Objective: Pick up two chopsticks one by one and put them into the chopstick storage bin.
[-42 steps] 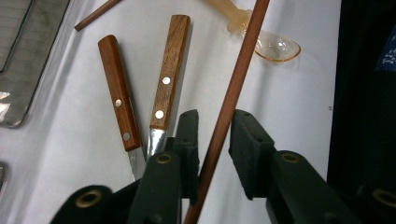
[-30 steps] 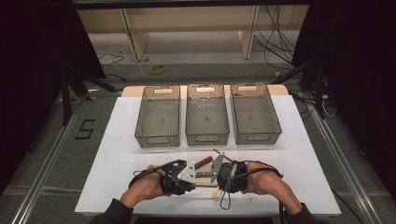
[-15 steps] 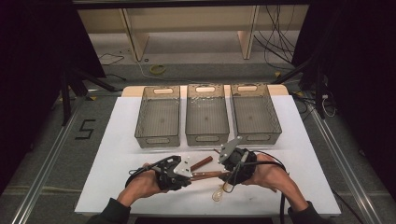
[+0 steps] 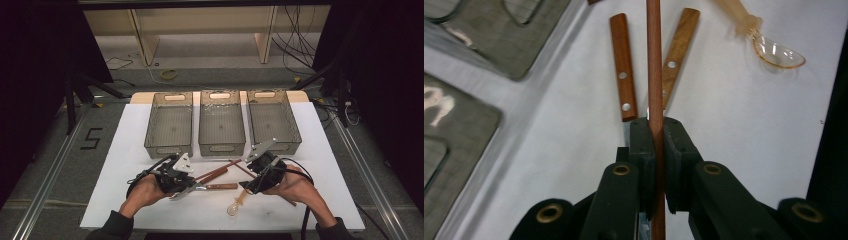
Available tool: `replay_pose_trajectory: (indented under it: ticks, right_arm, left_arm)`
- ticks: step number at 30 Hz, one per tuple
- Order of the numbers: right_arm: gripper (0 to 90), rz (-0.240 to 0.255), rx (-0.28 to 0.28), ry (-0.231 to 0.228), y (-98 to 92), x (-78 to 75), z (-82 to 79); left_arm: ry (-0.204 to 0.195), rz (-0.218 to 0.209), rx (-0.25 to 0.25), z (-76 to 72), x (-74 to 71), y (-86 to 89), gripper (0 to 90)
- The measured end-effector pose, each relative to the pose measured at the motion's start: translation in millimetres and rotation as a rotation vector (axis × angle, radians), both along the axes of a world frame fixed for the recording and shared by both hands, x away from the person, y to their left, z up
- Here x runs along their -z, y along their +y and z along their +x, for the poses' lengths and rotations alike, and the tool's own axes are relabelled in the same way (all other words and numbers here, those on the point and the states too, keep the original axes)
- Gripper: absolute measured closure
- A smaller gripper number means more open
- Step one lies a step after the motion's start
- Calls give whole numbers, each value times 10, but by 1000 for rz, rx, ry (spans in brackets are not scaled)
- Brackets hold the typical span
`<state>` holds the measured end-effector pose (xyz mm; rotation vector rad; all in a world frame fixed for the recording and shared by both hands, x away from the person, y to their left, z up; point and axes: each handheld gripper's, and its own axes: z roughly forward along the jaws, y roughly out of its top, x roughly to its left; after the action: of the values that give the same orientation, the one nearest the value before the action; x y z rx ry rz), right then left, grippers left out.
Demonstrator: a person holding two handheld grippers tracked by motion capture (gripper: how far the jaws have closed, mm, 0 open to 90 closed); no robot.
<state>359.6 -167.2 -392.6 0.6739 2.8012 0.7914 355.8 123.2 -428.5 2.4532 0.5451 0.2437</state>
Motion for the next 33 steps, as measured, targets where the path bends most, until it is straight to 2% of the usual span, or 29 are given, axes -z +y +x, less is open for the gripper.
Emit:
replay_pose_trajectory:
  ticks: [8,10,13,26,33]
  right_arm:
    - [364,10,80,38,-188,126,0]
    - [362,14,94,38,-233,163,-1]
    - [357,4,123,57,-306,234,-10]
    - [338,-5,142,65,-424,356,-46]
    - [327,-13,147,71,-446,406,-50]
  left_arm:
    - [6,-54,-90,95,-76,134,843]
    - [3,-55,-106,133,-87,169,843]
    - [5,-76,-147,193,-100,225,843]
    - [-11,-164,-291,496,-259,519,843]
    - [-14,-179,-365,723,-323,632,843]
